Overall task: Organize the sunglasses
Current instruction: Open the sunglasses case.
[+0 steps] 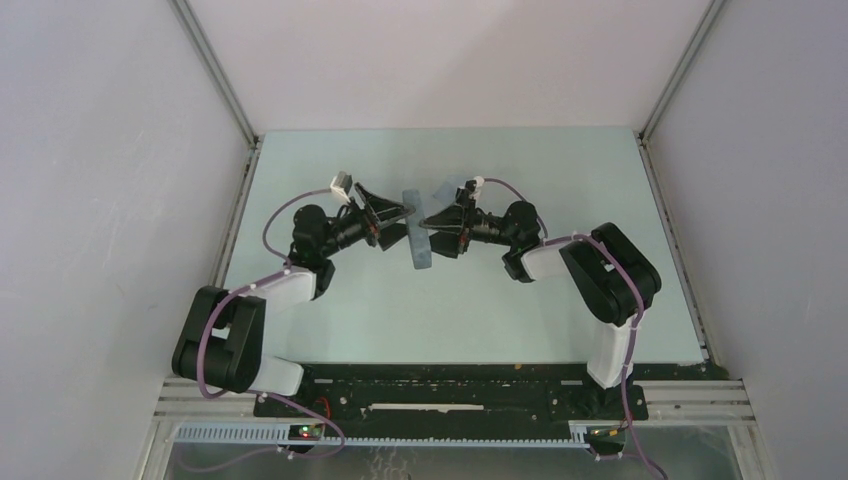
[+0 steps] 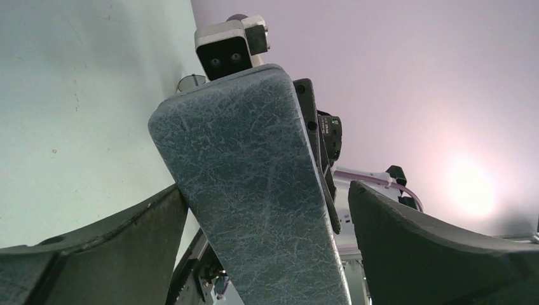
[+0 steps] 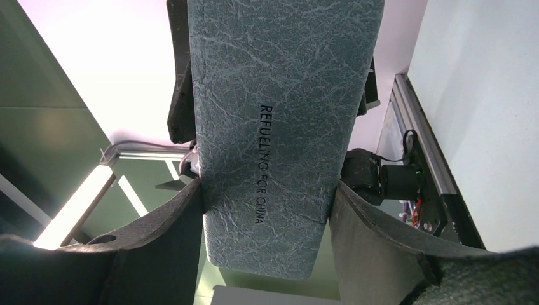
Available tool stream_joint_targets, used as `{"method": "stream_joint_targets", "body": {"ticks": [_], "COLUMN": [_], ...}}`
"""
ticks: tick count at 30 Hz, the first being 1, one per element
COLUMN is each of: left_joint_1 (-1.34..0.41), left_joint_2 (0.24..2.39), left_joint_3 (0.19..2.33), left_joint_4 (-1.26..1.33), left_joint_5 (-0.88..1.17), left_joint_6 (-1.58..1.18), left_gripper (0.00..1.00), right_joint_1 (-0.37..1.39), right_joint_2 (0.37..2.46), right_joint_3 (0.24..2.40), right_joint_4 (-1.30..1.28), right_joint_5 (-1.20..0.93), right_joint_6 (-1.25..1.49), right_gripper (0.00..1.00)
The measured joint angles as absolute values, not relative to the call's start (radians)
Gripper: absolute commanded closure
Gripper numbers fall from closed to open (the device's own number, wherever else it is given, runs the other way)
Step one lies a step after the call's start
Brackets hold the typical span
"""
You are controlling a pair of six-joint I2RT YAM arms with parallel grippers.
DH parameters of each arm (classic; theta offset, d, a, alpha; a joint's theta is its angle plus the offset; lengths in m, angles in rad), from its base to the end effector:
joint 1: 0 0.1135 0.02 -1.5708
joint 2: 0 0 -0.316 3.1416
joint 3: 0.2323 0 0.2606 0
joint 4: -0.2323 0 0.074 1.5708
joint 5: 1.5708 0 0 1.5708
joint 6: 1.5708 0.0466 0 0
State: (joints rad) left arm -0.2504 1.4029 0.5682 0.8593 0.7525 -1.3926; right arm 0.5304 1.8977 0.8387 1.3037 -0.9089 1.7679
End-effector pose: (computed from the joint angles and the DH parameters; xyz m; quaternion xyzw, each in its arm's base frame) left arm 0.2730 -0.1027 0.2801 -0.1298 0.6886 -0.6622 0.2655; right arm 0.3243 0.2328 0.2459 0.0390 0.6512 0.7567 0.0433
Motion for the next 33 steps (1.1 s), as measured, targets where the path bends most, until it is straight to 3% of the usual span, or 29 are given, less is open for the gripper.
{"method": "stream_joint_targets", "body": {"ticks": [5, 12, 13, 18, 21, 26, 29, 31, 33], "left_joint_1": [-0.253, -0.253, -0.253, -0.253, -0.253, -0.256, -0.256, -0.256, -0.256], "left_joint_2": [1.403, 1.403, 1.403, 1.407, 1.407, 1.407, 1.407, 1.407, 1.407], "left_joint_3": [0.554, 0.551, 0.551, 0.55, 0.535, 0.535, 0.535, 0.535, 0.535], "left_joint_4": [0.874, 0.868, 0.868, 0.866, 0.865, 0.865, 0.855, 0.847, 0.842], "left_joint_5": [0.76, 0.755, 0.755, 0.755, 0.752, 0.752, 0.745, 0.741, 0.735], "left_joint_6": [-1.4, -1.415, -1.415, -1.415, -1.414, -1.413, -1.405, -1.401, -1.395], "left_gripper": [0.14, 0.49, 0.55, 0.64, 0.69, 0.72, 0.78, 0.86, 0.95], "right_joint_1": [0.538, 0.538, 0.538, 0.537, 0.538, 0.539, 0.539, 0.54, 0.544], "right_joint_2": [1.898, 1.898, 1.898, 1.889, 1.849, 1.788, 1.787, 1.788, 1.791], "right_joint_3": [0.839, 0.838, 0.838, 0.833, 0.828, 0.824, 0.828, 0.834, 0.844], "right_joint_4": [1.306, 1.316, 1.316, 1.287, 1.176, 1.007, 0.976, 0.96, 0.953], "right_joint_5": [-0.912, -0.914, -0.914, -0.914, -0.911, -0.91, -0.912, -0.912, -0.911], "right_joint_6": [1.773, 1.763, 1.762, 1.734, 1.664, 1.557, 1.534, 1.526, 1.523], "right_gripper": [0.66, 0.63, 0.57, 0.15, 0.08, 0.06, 0.07, 0.14, 0.27]}}
